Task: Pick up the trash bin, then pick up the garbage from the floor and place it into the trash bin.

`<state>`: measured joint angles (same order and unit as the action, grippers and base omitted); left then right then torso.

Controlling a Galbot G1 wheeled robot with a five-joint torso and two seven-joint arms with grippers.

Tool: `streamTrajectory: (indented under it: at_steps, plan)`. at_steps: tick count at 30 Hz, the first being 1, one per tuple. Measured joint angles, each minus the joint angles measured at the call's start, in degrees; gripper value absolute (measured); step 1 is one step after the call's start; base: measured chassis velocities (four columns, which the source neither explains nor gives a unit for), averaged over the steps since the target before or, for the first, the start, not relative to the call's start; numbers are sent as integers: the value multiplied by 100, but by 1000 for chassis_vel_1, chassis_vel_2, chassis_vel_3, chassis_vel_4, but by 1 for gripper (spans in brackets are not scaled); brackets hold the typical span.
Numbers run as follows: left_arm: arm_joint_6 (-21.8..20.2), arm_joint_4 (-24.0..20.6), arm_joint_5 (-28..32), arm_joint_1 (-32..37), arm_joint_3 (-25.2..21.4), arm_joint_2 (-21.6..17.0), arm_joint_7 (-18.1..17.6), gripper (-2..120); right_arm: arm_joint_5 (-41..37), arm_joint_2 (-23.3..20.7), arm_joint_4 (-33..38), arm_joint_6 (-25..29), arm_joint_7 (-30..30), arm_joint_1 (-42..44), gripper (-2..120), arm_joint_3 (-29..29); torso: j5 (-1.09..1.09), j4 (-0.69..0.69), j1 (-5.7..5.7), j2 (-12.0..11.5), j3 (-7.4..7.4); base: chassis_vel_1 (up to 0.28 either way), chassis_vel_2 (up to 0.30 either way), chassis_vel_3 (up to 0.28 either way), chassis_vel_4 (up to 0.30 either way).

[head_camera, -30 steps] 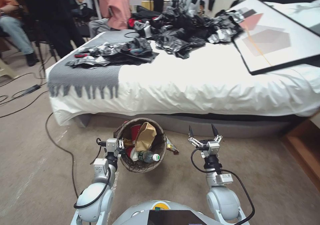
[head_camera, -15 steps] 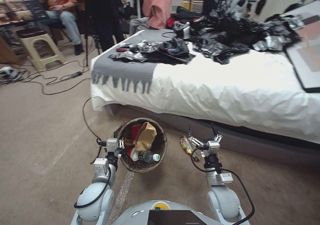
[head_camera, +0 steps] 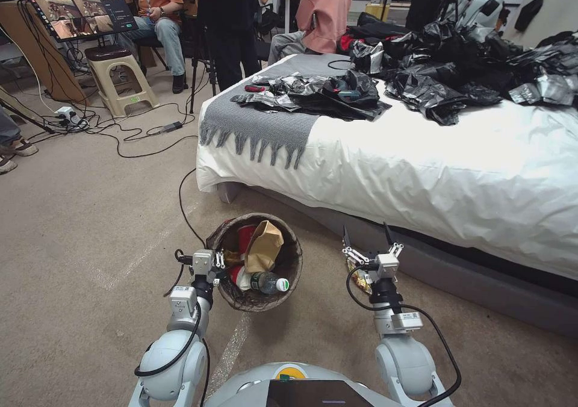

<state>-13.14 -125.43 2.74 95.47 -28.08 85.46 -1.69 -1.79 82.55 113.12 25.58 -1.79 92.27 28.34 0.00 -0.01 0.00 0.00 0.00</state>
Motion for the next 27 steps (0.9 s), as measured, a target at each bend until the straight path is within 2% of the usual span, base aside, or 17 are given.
streamTrajectory:
  at_steps: [6,9,20,27]
  plan:
    - [4,11,-4,-2,5,0,5,3,-23,-42,-25,-176,86,-26,100,90,0,0,0,0,0,0,0,0,0]
    - [7,15,-6,-3,4,-4,7,3,-22,-135,-39,-678,126,-110,100,261,0,1,0,0,0,0,0,0,0]
    - [11,14,-6,-3,-1,-4,10,3,-107,-260,-187,-1432,131,-289,100,411,0,0,0,0,0,0,0,0,0]
    - [17,14,-20,10,-5,-4,13,3,-476,-393,-753,-2243,153,-624,100,333,1,1,0,0,0,0,0,0,0]
